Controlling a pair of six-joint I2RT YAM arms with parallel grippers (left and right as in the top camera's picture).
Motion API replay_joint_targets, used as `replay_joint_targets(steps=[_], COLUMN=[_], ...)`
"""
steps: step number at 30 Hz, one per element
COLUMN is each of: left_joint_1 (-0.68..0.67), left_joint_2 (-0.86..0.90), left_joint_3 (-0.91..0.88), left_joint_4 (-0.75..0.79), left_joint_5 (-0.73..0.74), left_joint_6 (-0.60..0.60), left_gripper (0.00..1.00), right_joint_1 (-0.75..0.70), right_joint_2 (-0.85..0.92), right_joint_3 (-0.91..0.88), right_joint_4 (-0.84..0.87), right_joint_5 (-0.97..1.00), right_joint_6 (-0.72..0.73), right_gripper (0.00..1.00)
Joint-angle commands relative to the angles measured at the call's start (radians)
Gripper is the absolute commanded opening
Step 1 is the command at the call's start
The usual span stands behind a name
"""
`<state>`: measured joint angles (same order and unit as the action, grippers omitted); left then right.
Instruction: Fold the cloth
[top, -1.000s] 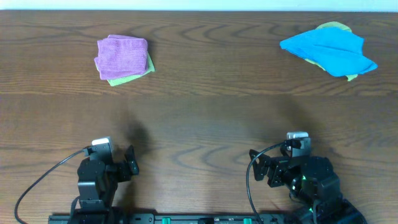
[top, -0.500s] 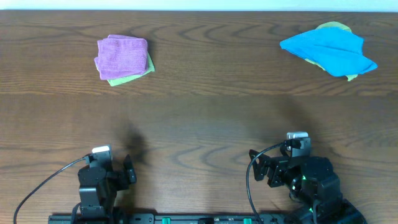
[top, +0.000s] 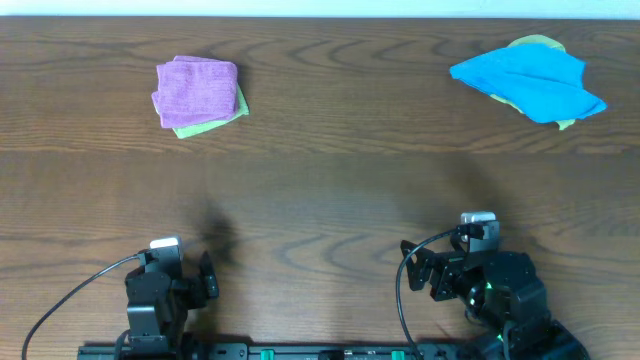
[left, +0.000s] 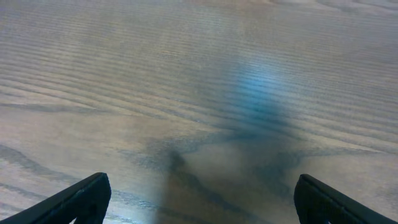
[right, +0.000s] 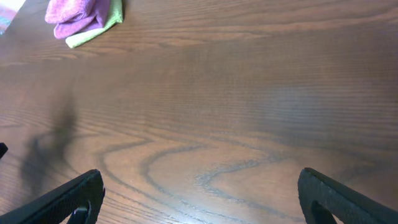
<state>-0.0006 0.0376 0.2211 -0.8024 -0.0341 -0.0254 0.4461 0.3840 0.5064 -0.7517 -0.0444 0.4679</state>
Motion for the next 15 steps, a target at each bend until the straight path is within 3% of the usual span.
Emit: replay_joint_targets(steps=[1,15], left_joint_1=[0.000,0.000], left_joint_2=[-0.018,-0.034], left_joint_3=[-0.005,-0.005], left_joint_4=[-0.055,-0.057], left_joint_5=[-0.021,-0.021], left_joint_6=[0.026,0.026], left_gripper=[0.95,0.95], right_joint_1=[-0.009,-0.009], right_joint_2=[-0.006,-0.006], right_joint_3=[-0.003,-0.003], right_joint_4=[-0.002,-0.002], right_joint_5=[0.011,0.011], right_joint_6=[0.018,0.018], right_gripper=[0.99,0.99])
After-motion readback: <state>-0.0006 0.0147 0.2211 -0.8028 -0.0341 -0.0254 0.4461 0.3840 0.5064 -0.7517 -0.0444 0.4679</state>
